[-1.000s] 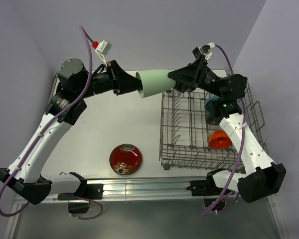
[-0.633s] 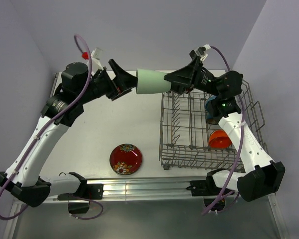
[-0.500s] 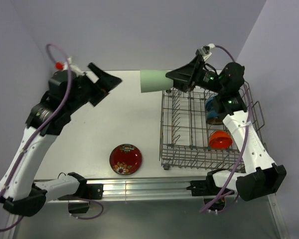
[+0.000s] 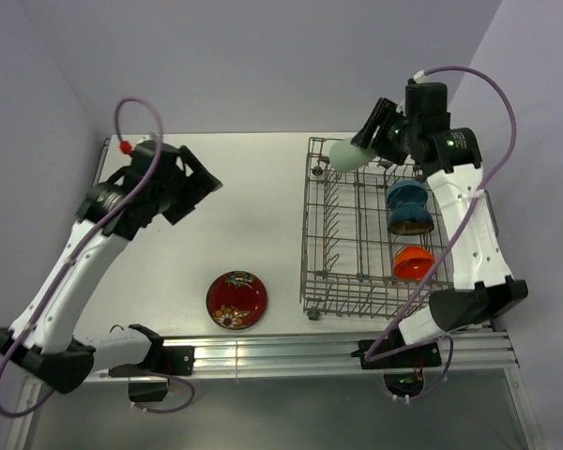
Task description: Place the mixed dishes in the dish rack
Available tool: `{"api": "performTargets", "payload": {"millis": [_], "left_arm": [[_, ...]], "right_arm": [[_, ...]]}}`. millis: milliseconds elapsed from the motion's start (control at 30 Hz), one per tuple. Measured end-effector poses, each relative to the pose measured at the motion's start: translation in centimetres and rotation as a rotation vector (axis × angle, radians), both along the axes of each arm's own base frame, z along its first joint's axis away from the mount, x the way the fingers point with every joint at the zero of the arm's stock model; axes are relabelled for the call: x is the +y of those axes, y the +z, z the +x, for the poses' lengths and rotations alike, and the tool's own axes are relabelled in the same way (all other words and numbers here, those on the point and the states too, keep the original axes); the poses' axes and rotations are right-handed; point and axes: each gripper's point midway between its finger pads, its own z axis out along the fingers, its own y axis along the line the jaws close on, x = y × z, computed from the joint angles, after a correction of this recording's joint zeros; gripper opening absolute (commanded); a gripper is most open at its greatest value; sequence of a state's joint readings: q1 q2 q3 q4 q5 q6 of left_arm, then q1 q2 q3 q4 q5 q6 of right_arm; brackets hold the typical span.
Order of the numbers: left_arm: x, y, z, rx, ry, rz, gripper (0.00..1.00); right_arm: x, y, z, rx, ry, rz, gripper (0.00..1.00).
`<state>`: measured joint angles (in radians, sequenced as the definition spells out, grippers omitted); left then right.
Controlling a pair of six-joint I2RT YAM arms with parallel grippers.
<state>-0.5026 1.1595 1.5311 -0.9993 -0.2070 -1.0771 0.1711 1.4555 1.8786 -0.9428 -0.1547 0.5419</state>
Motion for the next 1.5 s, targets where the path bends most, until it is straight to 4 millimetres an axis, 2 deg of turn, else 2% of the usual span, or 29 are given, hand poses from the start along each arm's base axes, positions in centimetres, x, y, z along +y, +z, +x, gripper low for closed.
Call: {"api": "performTargets", "payload": {"millis": [100,167,267,433,567,667,900,1000,1033,1067,1100,1167,1200,1367,1500], "left_arm": [[-1.4,-4.3,0.5,0.143,-0.056,0.052,0.88],[-1.5,-5.9,-0.1,0.199,-0.077,0.069,0.87],[-1.2,-6.7,-1.0,0.232,-0.085,0.079,0.87],[-0.6,-7.4,-1.9,0.248,-0.082,0.093,0.87],[-0.2,-9.5,-2.8,0.301,-0.086,0.122,0.84],[0.0,-10.8,-3.4,0.341,-0.096,0.143,0.84],[-0.1,-11.0,-3.5,0.350,-0.121,0.152,0.84],[-0.2,-11.3,-3.5,0.358,-0.129,0.157,0.86],[-0.2,-11.4,-3.5,0.364,-0.131,0.160,0.86],[-0.3,-11.5,-3.5,0.366,-0.131,0.160,0.87],[-0.3,-11.6,-3.4,0.371,-0.133,0.162,0.87],[-0.4,-11.9,-3.4,0.382,-0.139,0.166,0.87],[-0.5,-12.1,-3.4,0.388,-0.143,0.169,0.87],[-0.6,-13.7,-3.5,0.428,-0.165,0.195,0.87],[-0.5,-15.9,-3.8,0.480,-0.188,0.226,0.86]], "right_arm": [[-2.3,-4.7,0.2,0.139,-0.079,-0.181,0.00],[-3.0,-6.7,0.0,0.196,-0.095,-0.264,0.00],[-3.5,-9.0,-0.9,0.259,-0.099,-0.369,0.00],[-4.1,-10.4,-1.5,0.285,-0.113,-0.499,0.00],[-4.3,-10.8,-1.2,0.287,-0.125,-0.561,0.00],[-4.3,-11.9,-0.6,0.311,-0.127,-0.604,0.00],[-3.7,-15.6,0.9,0.395,-0.111,-0.662,0.00],[-3.6,-16.3,1.3,0.409,-0.110,-0.669,0.00],[-3.6,-16.5,1.4,0.410,-0.109,-0.670,0.05],[-3.6,-16.5,1.4,0.412,-0.109,-0.670,0.16],[-3.5,-16.6,1.5,0.412,-0.106,-0.671,0.41],[-3.5,-16.6,1.5,0.411,-0.106,-0.671,0.66],[-3.5,-16.6,1.5,0.411,-0.105,-0.672,0.98],[-3.2,-16.4,1.5,0.396,-0.107,-0.689,1.00],[-3.0,-15.3,1.2,0.364,-0.112,-0.693,1.00]]}}
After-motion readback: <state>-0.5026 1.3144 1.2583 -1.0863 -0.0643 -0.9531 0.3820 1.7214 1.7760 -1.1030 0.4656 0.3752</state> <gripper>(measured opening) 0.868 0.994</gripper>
